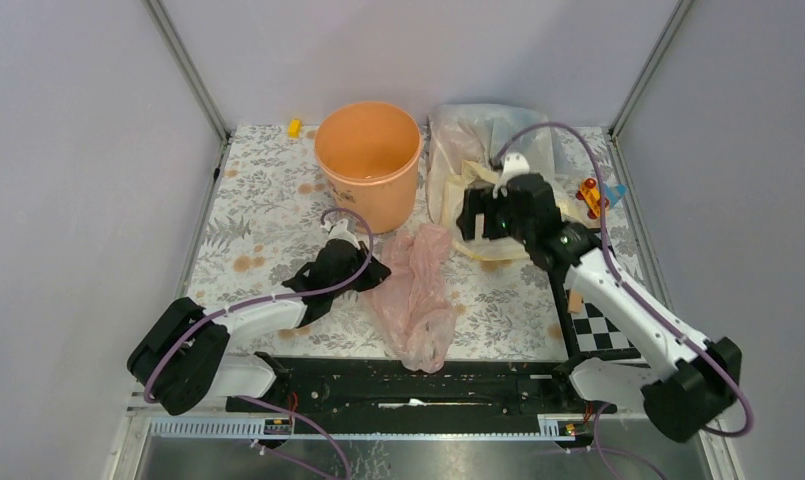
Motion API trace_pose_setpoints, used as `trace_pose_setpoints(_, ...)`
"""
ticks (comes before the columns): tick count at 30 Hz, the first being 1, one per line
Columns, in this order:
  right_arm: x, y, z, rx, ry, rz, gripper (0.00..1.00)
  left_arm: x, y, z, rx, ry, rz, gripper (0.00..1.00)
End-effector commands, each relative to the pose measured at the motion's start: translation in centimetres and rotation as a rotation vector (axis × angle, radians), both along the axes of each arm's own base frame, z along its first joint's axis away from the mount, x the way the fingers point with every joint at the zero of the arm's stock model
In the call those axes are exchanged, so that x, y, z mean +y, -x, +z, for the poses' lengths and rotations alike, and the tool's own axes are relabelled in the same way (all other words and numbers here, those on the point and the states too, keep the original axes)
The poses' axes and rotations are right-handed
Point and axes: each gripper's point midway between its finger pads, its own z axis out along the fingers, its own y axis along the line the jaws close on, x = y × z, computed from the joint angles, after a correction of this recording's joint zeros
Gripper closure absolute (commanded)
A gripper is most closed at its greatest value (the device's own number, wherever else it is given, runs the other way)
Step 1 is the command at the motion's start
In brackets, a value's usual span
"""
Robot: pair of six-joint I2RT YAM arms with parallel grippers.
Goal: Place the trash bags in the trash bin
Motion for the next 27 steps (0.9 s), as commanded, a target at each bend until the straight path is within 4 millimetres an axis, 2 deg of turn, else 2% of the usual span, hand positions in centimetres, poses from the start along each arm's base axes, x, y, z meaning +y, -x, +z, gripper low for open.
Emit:
trace_pose_setpoints(1, 3.6, 6.1, -2.5, 0.068, -0.125, 0.255, 0.14, 0.7, -2.5, 1.9, -0.041, 0.093, 0.141, 1.0)
trace_pose_setpoints(5, 5.9, 10.1, -4.5, 0.13, -0.212, 0.383, 0.17, 1.7, -3.2, 2.4, -0.049, 0.168, 0.211, 1.0)
trace_pose_setpoints(11, 8.3, 13.6, -9.3, 0.259, -0.206, 0.491, 0.2, 1.9, -3.4, 2.8, -0.061, 0.178, 0.199, 1.0)
trace_pose_setpoints(16, 8.7, 14.3, -12.3, 0.324, -0.18, 0.49, 0.19, 2.3, -3.0, 2.7, -0.056, 0.186, 0.199, 1.0)
trace_pose_setpoints(20, 8.7, 14.9, -14.9, 0.384, -0.148, 0.481, 0.23, 2.0, -2.7, 2.8, -0.054, 0.185, 0.17, 1.0)
trace_pose_setpoints(24, 7.8, 16.0, -17.2, 0.434, -0.124, 0.461, 0.43, 2.3, -2.4, 2.5, -0.045, 0.18, 0.164, 1.0)
trace_pose_setpoints(27, 7.4, 16.1, -16.6, 0.396, -0.166, 0.433, 0.74, 2.8, -2.1, 2.4, -0.043, 0.169, 0.168, 1.0)
